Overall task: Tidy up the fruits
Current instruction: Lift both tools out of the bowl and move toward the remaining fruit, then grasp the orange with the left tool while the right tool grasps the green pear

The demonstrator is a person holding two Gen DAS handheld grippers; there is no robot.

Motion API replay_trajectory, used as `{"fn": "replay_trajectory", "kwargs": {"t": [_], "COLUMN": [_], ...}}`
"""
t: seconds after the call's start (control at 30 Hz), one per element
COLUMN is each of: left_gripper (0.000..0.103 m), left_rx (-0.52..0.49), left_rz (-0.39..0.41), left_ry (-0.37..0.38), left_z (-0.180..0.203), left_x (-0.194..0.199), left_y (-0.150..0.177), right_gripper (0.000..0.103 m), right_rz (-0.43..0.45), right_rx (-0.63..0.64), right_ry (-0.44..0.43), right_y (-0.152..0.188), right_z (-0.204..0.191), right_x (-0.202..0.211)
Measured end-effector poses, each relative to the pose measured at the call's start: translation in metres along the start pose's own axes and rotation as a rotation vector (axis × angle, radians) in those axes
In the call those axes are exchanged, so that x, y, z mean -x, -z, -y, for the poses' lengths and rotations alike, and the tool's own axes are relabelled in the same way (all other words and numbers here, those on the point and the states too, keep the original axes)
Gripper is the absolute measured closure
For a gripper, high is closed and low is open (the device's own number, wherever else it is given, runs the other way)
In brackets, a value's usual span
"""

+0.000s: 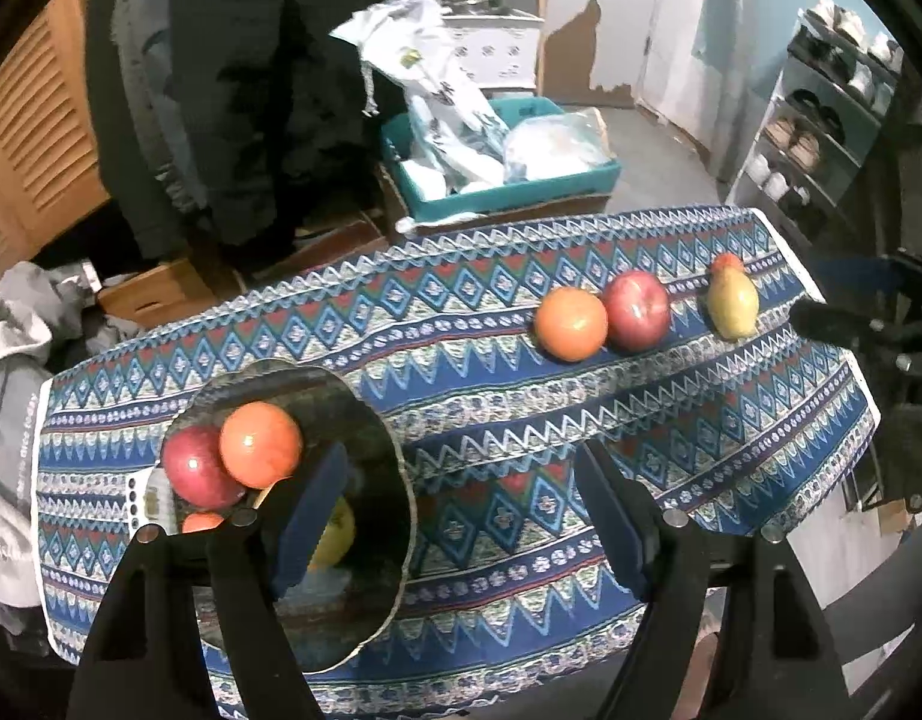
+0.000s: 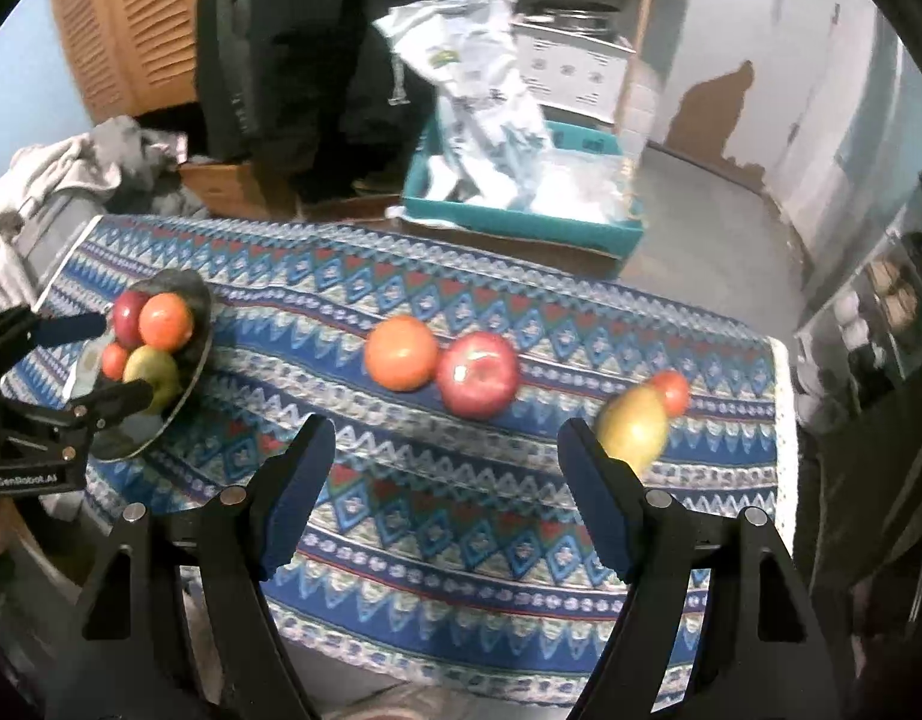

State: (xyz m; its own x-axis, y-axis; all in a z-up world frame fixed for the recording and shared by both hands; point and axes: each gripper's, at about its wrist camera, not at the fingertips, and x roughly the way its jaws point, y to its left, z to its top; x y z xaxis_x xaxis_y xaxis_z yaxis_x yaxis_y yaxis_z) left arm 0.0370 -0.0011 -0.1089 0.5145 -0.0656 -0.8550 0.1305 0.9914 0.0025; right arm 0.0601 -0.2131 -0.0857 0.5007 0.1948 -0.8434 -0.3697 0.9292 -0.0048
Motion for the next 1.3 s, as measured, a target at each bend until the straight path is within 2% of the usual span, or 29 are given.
{"fn": "replay_trajectory", "kwargs": {"t": [0.37,0.8,1.03,1.3], "left_gripper": [0.023,0.023,0.023,0.023], "left_rx": [-0.041,-0.106,-0.148,-0.133], "left_rz": [-0.024,-0.051,-0.051,-0.101], "left_ry": [0.022,0.028,0.029,0.071], "left_z": [0.029,0.060,0.073,0.070], "left_x": [-0.015,-0.036,-0.053,-0.078], "left_y": [-0.013,-0.029,-0.047,-0.076], "right_gripper": [0.026,0.023,0.022,0.022], "right_rz": [-0.008,-0.044,-0.121,-0.220], "right_rx": [-0.089,-0.139,-0.134,-0.100], "right_ry": [0.040,0.067,0.056,0.015], "right_y": [0.016,0.033,0.028,0.009], "right_z": [0.055,0.091,0.104,0.113], "right_x": [0.003,-0.007,-0.033,-0.063]}}
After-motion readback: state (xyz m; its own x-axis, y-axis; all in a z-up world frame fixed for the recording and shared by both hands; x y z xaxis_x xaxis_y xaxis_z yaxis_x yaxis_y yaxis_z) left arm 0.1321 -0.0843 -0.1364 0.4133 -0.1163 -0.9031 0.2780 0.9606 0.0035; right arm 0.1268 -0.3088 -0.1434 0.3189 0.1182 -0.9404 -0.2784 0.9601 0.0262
